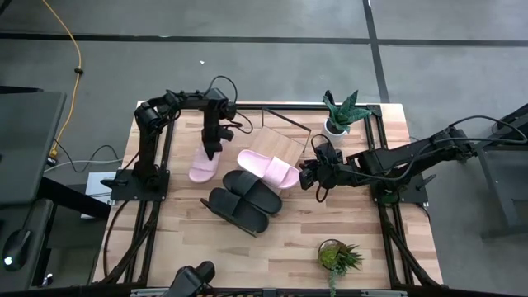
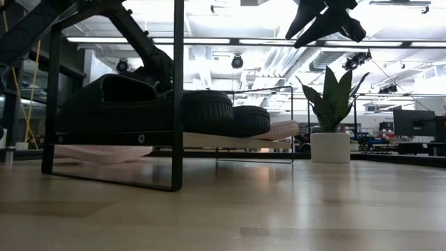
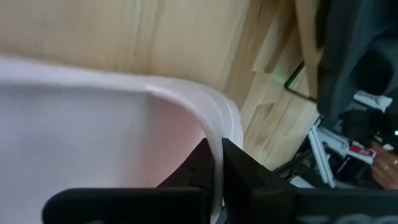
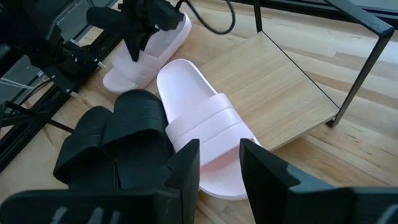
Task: Pick and place slides into the shelf
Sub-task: Put the pink slipper on the shelf
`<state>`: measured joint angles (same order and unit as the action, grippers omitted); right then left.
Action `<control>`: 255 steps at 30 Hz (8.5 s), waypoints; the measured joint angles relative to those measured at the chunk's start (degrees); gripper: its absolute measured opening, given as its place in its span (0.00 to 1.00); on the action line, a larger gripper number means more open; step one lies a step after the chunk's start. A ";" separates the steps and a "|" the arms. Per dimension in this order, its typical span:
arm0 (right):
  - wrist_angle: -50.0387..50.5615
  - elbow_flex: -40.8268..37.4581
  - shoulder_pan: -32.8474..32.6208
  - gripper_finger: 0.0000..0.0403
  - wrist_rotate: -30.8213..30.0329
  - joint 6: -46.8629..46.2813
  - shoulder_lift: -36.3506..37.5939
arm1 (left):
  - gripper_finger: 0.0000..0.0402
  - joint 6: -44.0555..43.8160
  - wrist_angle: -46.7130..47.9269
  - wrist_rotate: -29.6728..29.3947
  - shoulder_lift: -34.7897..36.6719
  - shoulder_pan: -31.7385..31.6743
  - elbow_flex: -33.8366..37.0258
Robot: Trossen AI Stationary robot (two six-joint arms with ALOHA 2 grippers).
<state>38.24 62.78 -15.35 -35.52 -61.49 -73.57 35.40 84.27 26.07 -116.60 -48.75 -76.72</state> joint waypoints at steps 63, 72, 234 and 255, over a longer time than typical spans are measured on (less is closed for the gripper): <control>0.07 -0.02 0.00 0.26 -1.62 2.62 0.01 | 0.00 -28.38 5.63 11.57 0.04 0.72 -50.08; 0.07 -0.02 0.00 0.26 -1.97 2.62 0.01 | 0.00 -29.61 5.76 10.62 4.15 4.27 -50.06; -67.71 -39.52 7.06 0.52 5.94 -0.13 19.84 | 0.00 -85.45 -70.75 -10.24 24.33 25.16 -4.95; -79.41 -39.52 8.00 0.37 5.46 0.34 9.43 | 0.00 -85.38 -70.16 -10.23 24.33 25.18 -4.95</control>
<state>-41.17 23.27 -7.35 -30.06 -61.16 -64.14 -49.98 14.11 15.84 -92.27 -23.57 -81.67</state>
